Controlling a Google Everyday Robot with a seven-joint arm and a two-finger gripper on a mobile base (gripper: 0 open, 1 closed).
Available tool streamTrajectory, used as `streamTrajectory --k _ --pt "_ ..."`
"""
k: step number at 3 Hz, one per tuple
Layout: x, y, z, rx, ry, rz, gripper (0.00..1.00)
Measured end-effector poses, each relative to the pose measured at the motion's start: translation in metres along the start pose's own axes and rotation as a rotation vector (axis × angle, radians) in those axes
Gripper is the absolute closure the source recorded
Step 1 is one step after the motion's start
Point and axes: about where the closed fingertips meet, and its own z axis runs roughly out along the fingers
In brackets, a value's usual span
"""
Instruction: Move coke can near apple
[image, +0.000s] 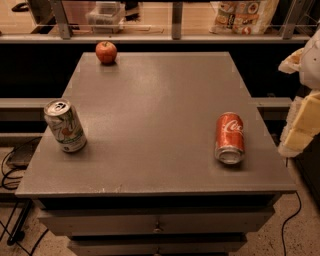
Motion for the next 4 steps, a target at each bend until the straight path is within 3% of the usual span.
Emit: streamTrajectory --k 1,2,4 --pt "0.0 0.0 0.0 0.0 0.0 0.0 0.0" --pt "-0.004 -0.01 0.014 -0.005 -0.074 -0.006 0.0" --pt "-0.023 -0.022 0.079 -0.077 -0.226 0.0 0.0"
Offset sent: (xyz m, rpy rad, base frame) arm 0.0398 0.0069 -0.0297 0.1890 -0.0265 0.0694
